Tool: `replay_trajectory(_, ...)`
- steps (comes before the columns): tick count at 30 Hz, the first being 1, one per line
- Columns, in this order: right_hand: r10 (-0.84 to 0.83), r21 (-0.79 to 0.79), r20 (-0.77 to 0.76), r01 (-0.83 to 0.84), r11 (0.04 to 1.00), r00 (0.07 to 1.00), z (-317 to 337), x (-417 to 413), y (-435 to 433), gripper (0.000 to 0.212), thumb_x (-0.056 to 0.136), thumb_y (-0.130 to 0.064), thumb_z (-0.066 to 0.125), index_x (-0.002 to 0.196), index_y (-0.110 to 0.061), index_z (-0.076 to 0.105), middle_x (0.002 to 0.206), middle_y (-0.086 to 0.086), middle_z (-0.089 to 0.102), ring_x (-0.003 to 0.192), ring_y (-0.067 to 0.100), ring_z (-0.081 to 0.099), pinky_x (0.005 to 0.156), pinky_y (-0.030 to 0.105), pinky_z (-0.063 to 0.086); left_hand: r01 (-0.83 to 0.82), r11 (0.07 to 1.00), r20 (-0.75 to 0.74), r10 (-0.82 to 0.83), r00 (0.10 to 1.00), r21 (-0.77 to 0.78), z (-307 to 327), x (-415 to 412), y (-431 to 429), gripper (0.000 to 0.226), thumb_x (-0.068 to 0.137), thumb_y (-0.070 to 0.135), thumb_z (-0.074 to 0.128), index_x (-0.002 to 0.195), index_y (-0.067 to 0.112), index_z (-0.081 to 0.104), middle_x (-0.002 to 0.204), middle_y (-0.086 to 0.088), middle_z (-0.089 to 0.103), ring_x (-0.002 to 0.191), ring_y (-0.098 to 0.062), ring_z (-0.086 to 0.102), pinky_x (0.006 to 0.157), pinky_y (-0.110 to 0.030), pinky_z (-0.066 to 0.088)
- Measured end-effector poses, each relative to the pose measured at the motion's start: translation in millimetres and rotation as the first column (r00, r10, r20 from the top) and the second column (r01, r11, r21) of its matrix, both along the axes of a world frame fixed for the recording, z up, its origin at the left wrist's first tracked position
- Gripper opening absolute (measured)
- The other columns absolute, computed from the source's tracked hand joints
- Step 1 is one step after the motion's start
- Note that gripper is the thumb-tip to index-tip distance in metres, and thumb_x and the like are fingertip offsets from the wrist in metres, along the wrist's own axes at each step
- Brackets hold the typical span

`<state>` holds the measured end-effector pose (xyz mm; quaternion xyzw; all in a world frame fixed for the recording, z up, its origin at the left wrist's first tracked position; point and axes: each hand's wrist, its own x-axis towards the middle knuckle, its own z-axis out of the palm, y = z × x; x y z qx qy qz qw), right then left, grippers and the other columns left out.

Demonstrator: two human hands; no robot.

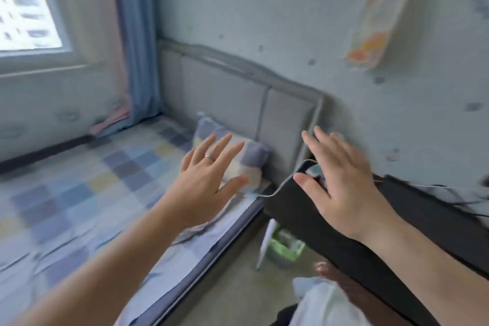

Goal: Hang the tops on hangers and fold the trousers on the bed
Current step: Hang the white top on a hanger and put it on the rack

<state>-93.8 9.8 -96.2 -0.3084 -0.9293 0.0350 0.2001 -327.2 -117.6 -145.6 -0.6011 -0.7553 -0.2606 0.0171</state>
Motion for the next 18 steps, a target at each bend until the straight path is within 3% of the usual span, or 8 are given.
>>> replay_trajectory(4,0.202,-0.161,0.054,-0.191,0.968,0.978,-61.5,-92.3,-29.1,0.078,0.089,-0.074,0.018,0.158,-0.039,0.013,0.166,-0.015,0.010,0.154,0.010,0.002,0.124,0.044,0.008,-0.243,0.962,0.133,0.259,0.957,-0.123,-55.8,-62.3,-80.4,0.082,0.083,0.082,0.009,0.157,0.046,0.012,0.167,0.019,0.004,0.154,-0.007,-0.009,0.124,-0.040,0.002)
replay_trajectory(11,0.424,-0.431,0.114,-0.340,0.836,0.898,-163.6,-225.6,-67.0,0.083,0.081,-0.080,0.011,0.157,-0.045,0.011,0.165,-0.021,0.010,0.153,0.006,0.003,0.122,0.041,0.007,-0.550,0.794,0.258,0.605,0.753,-0.258,-140.4,-131.6,-181.1,0.101,0.072,0.096,0.000,0.157,0.044,0.020,0.166,0.017,0.015,0.155,-0.011,0.004,0.124,-0.046,0.014)
replay_trajectory(18,0.648,-0.520,0.253,-0.464,0.717,0.718,-228.5,-357.6,-110.5,0.091,0.075,-0.078,0.002,0.158,-0.041,0.006,0.167,-0.016,0.009,0.154,0.012,0.003,0.122,0.043,0.005,-0.726,0.572,0.280,0.820,0.498,-0.382,-197.6,-196.5,-233.3,0.089,0.079,0.081,0.016,0.156,0.037,0.028,0.165,0.009,0.025,0.154,-0.018,0.015,0.123,-0.043,0.019)
